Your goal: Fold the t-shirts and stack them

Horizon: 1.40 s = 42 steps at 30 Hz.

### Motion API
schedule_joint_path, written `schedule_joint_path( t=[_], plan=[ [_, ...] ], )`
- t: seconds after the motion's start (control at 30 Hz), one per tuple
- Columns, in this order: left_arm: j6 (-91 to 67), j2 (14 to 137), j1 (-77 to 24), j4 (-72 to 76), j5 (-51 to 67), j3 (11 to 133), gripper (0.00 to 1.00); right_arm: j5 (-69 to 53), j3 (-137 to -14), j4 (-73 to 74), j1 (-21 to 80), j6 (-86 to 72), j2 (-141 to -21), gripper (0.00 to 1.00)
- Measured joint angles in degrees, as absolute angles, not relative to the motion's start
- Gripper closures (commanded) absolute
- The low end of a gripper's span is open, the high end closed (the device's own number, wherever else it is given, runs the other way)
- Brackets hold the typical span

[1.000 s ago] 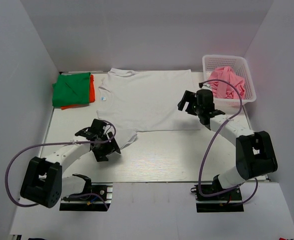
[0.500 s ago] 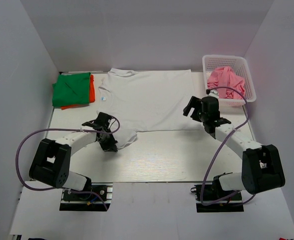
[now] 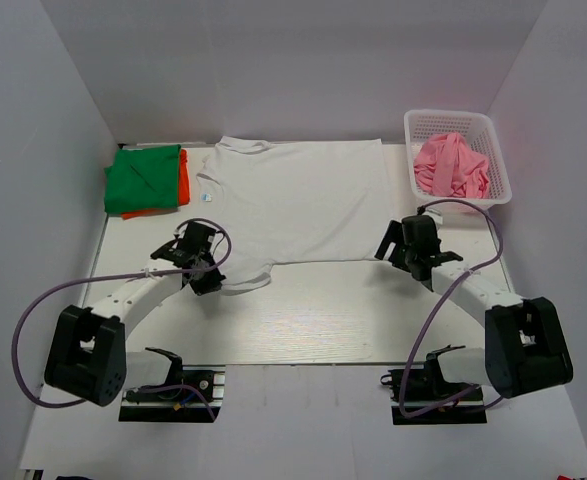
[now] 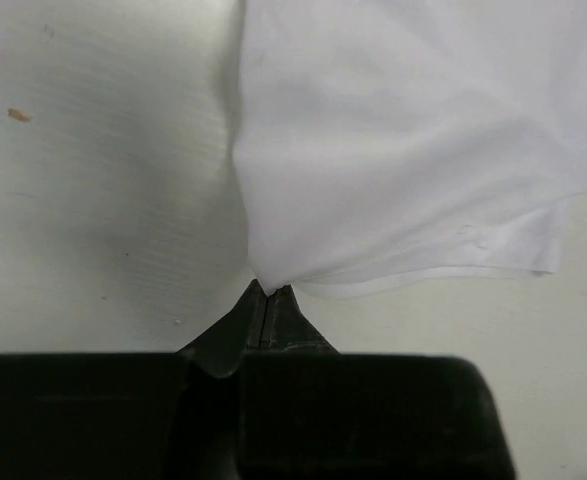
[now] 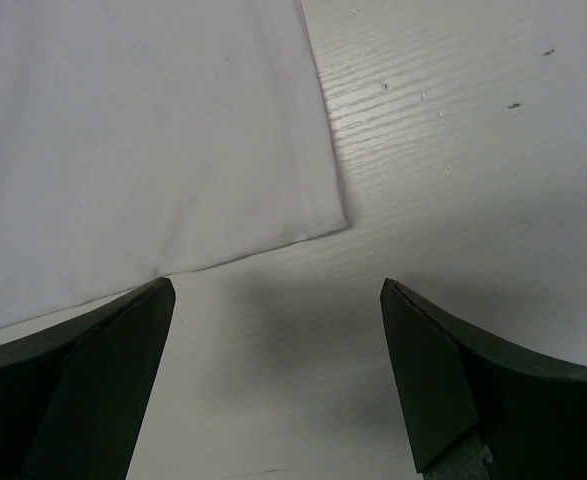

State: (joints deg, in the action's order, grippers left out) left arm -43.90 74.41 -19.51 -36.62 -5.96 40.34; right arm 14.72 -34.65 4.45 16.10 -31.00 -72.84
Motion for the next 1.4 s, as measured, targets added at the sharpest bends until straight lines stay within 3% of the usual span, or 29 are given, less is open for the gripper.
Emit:
schedule_joint_path(
  t=[0.3, 0.4, 0.53, 0.67, 0.9, 1.4],
  plan=[
    [-41.78, 70.35, -19.51, -33.34, -5.98, 40.21, 1.0, 15.09, -35.4, 0.14, 16.1, -33.3, -81.56, 0.18],
    [-41.28, 70.28, -19.51, -32.88, -5.98, 40.38, 1.0, 15.22, -35.97, -1.5, 16.1, -33.95, -83.15, 0.28],
    [-40.49, 70.28, -19.51, -31.64, -5.98, 41.12, 1.0, 15.33, -35.99, -3.29, 16.1, -34.04, -84.34, 0.48],
    [-40.01, 70.37, -19.51, -29.82, -5.98, 42.87, 1.0, 16.05, -36.75, -3.57, 16.1, -33.39, -85.62, 0.9],
    [-38.59, 73.03, -19.14, -27.31, -7.2, 49.84, 1.0, 16.27, -39.9, -2.76, 16.14, -31.83, -86.32, 1.0],
    [-33.82, 92.2, -18.76, -25.02, -13.45, 73.1, 1.0, 15.03, -61.39, 3.33, 16.1, -28.62, -94.48, 1.0]
  ],
)
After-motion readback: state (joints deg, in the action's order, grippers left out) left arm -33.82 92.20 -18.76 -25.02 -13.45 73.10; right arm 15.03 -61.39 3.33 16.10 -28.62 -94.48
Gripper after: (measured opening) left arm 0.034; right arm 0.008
